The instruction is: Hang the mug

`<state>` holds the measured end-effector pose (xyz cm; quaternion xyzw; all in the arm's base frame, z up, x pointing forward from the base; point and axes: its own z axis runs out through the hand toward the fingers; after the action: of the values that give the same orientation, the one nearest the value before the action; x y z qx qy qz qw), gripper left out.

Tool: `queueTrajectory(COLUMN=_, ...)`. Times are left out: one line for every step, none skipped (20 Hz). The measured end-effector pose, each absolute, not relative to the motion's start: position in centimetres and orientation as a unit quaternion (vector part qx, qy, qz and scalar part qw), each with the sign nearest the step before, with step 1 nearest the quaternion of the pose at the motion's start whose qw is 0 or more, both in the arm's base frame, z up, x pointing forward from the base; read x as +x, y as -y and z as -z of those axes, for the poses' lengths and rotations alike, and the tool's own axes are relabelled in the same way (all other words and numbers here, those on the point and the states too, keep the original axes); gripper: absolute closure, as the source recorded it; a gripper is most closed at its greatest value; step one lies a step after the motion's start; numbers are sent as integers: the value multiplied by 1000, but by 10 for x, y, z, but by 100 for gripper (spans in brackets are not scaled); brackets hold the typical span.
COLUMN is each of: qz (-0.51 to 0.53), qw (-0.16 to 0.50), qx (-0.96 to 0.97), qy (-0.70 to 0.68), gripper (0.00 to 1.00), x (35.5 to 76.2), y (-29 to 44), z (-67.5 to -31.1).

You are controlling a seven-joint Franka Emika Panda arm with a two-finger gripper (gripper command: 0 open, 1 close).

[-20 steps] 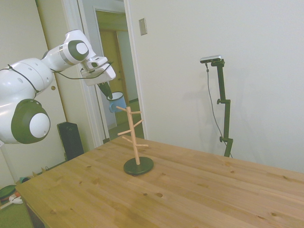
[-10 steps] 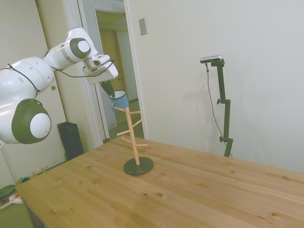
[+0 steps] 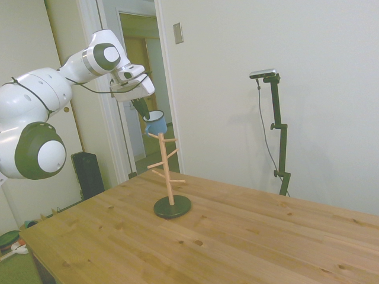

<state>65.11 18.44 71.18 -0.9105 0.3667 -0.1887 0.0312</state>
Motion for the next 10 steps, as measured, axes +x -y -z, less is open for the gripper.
queueTrajectory(qz=188, qw=31, qx=-910, qy=-368, gripper=100, x=652, y=-182, z=-712)
queueTrajectory(qz=187, qw=30, qx=-910, qy=-369, gripper=100, x=652, y=-180, z=-711)
queueTrajectory(qz=186, qw=29, qx=-910, qy=-369, gripper=100, x=653, y=-180, z=-709)
queueTrajectory(qz=184, qw=28, qx=-910, qy=-369, gripper=100, x=654, y=-180, z=-708)
queueTrajectory(qz=183, qw=27, qx=-911, qy=-370, gripper=100, x=654, y=-179, z=-706)
queueTrajectory(qz=182, qw=26, qx=-911, qy=-370, gripper=100, x=655, y=-178, z=-705)
queueTrajectory(qz=181, qw=25, qx=-911, qy=-370, gripper=100, x=655, y=-177, z=-703)
queueTrajectory(qz=180, qw=24, qx=-911, qy=-371, gripper=100, x=656, y=-176, z=-703)
queueTrajectory(qz=180, qw=24, qx=-911, qy=-371, gripper=100, x=656, y=-176, z=-702)
queueTrajectory(qz=179, qw=24, qx=-911, qy=-371, gripper=100, x=656, y=-175, z=-702)
